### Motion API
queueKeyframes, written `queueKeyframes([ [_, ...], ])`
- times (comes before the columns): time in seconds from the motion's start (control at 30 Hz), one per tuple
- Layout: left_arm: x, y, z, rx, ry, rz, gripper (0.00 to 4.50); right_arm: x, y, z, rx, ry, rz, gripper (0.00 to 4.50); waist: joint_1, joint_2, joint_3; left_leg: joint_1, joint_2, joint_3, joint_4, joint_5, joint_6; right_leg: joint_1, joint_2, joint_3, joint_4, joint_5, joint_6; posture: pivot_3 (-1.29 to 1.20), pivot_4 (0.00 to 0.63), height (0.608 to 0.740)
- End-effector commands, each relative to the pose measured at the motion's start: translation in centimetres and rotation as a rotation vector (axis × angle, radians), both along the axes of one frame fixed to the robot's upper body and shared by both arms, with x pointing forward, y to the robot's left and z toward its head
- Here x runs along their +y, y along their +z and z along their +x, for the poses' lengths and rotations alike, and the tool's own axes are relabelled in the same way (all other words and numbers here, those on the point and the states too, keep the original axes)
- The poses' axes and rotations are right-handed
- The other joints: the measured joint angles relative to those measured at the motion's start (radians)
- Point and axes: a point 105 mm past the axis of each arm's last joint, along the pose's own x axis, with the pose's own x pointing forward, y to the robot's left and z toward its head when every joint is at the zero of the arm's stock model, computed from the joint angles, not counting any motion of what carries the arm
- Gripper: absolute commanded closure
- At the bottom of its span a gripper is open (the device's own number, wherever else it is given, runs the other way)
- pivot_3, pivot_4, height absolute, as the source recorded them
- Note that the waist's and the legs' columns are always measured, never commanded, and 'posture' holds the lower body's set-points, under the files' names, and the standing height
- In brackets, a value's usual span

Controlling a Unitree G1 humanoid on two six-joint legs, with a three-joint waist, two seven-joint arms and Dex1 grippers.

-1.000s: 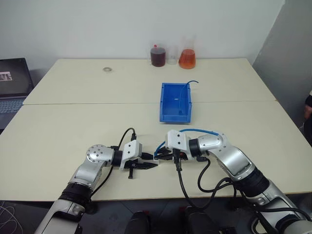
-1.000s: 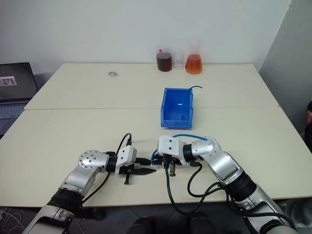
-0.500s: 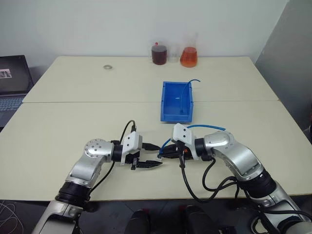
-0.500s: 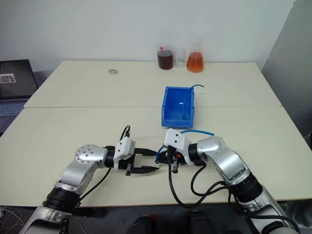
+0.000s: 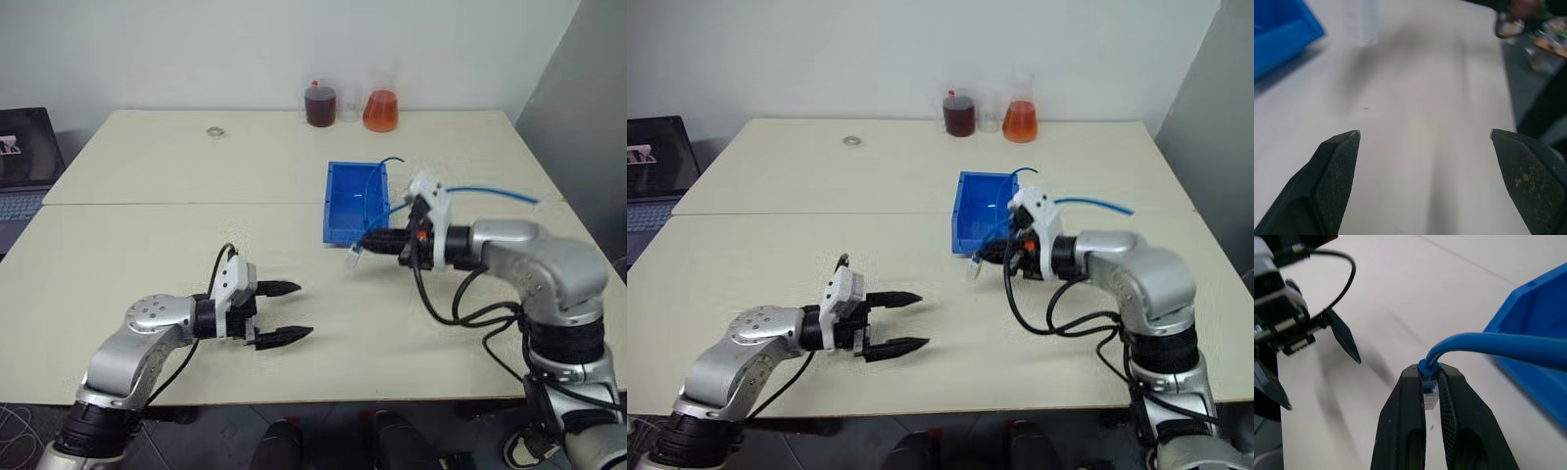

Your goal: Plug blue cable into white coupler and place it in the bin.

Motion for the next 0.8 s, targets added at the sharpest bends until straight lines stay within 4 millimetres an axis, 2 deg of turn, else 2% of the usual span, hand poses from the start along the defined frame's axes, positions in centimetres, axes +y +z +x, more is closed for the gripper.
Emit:
queueKeyframes([
  [0.03,-1.6,2.9,1.3,-0.097,0.172,-0.105,0.03,-0.6,1.6,1.5,-0.022,-0.077,-0.008,4.36,0.001,0.0,0.0,0.0,0.0,0.0,0.0,0.0,0.0,0.0,0.0,0.0,-0.002,0.0,0.0,0.0,0.15,0.74],
  [0.13,-2.7,4.4,1.7,-0.169,0.258,-0.167,0.03,-0.8,2.2,3.5,-0.029,-0.122,-0.029,4.36,0.003,0.0,0.0,-0.002,0.0,0.001,0.0,0.0,0.0,0.0,-0.001,0.0,-0.004,0.001,0.001,0.0,0.15,0.74],
  [0.23,-2.5,4.9,2.1,-0.225,0.348,-0.187,0.03,-0.8,2.4,6.0,-0.046,-0.156,-0.058,4.36,0.002,0.0,0.0,-0.002,-0.001,0.002,0.0,0.0,0.0,0.0,-0.001,0.001,-0.004,0.001,0.001,0.0,0.15,0.74],
  [0.53,-0.9,3.3,1.8,-0.231,0.567,-0.206,0.03,-0.6,2.7,11.6,-0.084,-0.206,-0.107,4.36,-0.003,0.0,0.0,-0.002,-0.001,0.003,-0.001,0.0,0.0,-0.001,-0.002,0.002,-0.005,0.001,0.001,0.0,0.15,0.74],
  [0.7,-0.8,2.8,1.7,-0.233,0.628,-0.218,0.03,0.6,1.1,12.9,-0.018,-0.19,-0.141,4.36,-0.003,0.0,0.0,-0.002,-0.001,0.004,-0.001,0.0,0.0,-0.001,-0.003,0.002,-0.004,0.002,0.001,0.0,0.15,0.74],
  [0.8,-0.7,2.5,1.6,-0.241,0.633,-0.204,0.03,1.2,0.4,12.9,0.05,-0.176,-0.135,4.36,-0.001,0.0,0.0,-0.002,-0.001,0.003,-0.001,0.0,0.0,-0.001,-0.003,0.002,-0.004,0.002,0.001,0.0,0.15,0.74],
])
